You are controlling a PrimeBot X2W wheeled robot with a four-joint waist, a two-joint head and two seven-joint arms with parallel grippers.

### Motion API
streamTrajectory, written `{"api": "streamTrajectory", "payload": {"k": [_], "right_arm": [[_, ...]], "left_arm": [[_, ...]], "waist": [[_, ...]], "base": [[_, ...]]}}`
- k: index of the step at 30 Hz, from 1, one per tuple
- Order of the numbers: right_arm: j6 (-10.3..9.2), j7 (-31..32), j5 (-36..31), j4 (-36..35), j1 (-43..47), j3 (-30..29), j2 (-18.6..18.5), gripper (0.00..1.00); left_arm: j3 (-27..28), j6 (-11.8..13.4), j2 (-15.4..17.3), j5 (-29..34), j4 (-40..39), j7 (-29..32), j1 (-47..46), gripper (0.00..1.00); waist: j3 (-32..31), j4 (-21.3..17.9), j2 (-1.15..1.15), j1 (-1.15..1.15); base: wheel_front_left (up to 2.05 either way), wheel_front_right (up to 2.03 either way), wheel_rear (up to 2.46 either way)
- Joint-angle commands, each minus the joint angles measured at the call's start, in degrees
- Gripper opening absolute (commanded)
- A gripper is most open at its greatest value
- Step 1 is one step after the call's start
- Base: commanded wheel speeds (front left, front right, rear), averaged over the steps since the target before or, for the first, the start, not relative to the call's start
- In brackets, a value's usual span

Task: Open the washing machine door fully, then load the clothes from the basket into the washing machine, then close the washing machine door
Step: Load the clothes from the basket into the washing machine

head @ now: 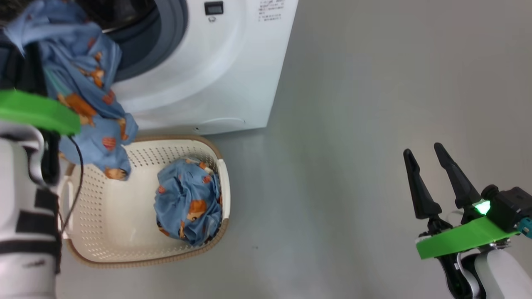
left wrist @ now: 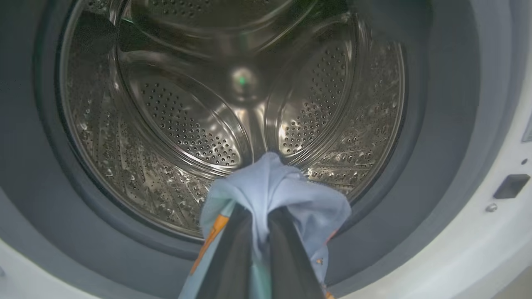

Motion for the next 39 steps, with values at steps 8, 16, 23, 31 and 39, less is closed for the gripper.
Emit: {"api": "streamTrajectory", "payload": {"k": [8, 16, 23, 31, 39], "right_arm": [[0.25, -0.5, 1.2, -1.7, -3.9, 1.9, -0.1, 1.0], [0.25, -0.5, 1.8, -2.1, -6.2, 2.6, 0.6, 1.0], [0.25, -0.5, 2.2, -2.3, -7.6, 3.7, 1.1, 1.0], [0.25, -0.5, 2.6, -2.5, -8.1, 4.0, 1.4, 1.0], [0.25, -0.5, 2.8, -3.0, -8.9, 3.7, 2.1, 1.0]], "left_arm": [[0.6, 0.9, 3.4, 0.6, 10.6, 0.7, -13.0, 0.0], [-0.9, 1.3, 4.3, 1.4, 22.0, 2.1, -23.1, 0.0], [-3.3, 1.9, 5.3, 3.3, 28.0, 1.7, -29.9, 0.0], [-4.0, 3.0, 7.4, 4.1, 28.1, -3.5, -36.0, 0.0], [-2.4, 5.0, 9.3, 6.5, 9.9, -4.4, -36.0, 0.0]], "waist": [[6.3, -2.3, 0.0, -0.01], [10.1, -3.7, 0.0, -0.01], [12.8, -5.0, 0.0, -0.01], [14.9, -6.5, 0.0, -0.01], [17.1, -6.8, 0.0, -0.01]], "base": [[0.0, 0.0, 0.0], [0.0, 0.0, 0.0], [0.0, 0.0, 0.0], [0.0, 0.0, 0.0], [0.0, 0.0, 0.0]]}}
